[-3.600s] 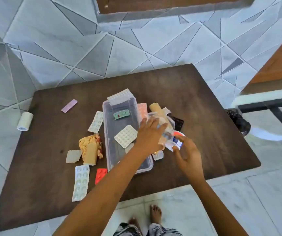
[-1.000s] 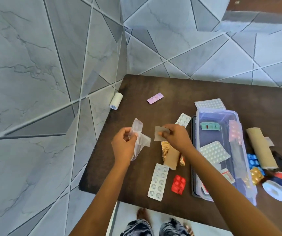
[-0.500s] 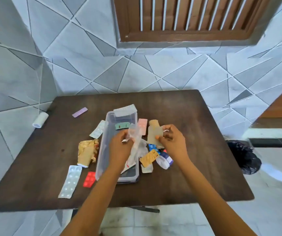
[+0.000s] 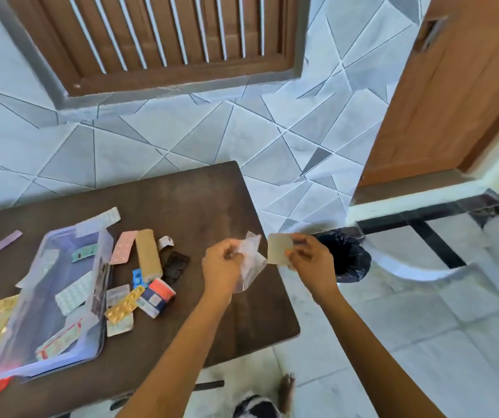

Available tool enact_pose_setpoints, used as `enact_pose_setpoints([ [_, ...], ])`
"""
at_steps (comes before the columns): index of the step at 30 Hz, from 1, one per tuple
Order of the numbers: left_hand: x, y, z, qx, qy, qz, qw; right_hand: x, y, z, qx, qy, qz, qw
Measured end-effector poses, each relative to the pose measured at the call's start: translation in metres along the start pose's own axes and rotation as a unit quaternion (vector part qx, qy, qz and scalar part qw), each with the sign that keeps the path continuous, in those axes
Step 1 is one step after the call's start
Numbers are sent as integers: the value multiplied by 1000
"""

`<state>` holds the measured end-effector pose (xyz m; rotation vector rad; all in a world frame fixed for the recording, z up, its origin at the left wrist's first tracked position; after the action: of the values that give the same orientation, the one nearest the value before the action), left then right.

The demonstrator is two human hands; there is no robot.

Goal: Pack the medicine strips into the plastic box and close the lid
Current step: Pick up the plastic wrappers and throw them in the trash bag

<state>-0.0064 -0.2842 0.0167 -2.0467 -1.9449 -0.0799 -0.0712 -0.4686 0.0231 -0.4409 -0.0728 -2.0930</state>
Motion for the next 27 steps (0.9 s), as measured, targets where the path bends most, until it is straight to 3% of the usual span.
enact_pose_setpoints([
  [6,-85,35,0,37,-21,13,999,47,70,-34,-20,-8,-1,1000],
  [16,-267,108,-10,154,20,119,981,166,205,-98,-99,-26,-25,994],
  [19,-310,128,-16,110,49,142,983,188,245,-128,-128,-27,-29,991],
  [23,-368,165,-4,85,118,109,983,206,308,-177,-171,-49,1,984],
  [27,-429,206,36,135,135,80,978,211,374,-238,-198,-102,41,974],
])
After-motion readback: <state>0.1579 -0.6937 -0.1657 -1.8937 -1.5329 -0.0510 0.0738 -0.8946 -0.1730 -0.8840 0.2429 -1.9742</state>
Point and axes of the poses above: each hand's wrist, its own y-axis towards the middle knuckle, its own x-axis out of the back of the hand, z = x × y, the point moved 8 cm from there along y, towards the middle knuckle, and after that the axes turned 2 degrees about -x, right-handed, at the moved point
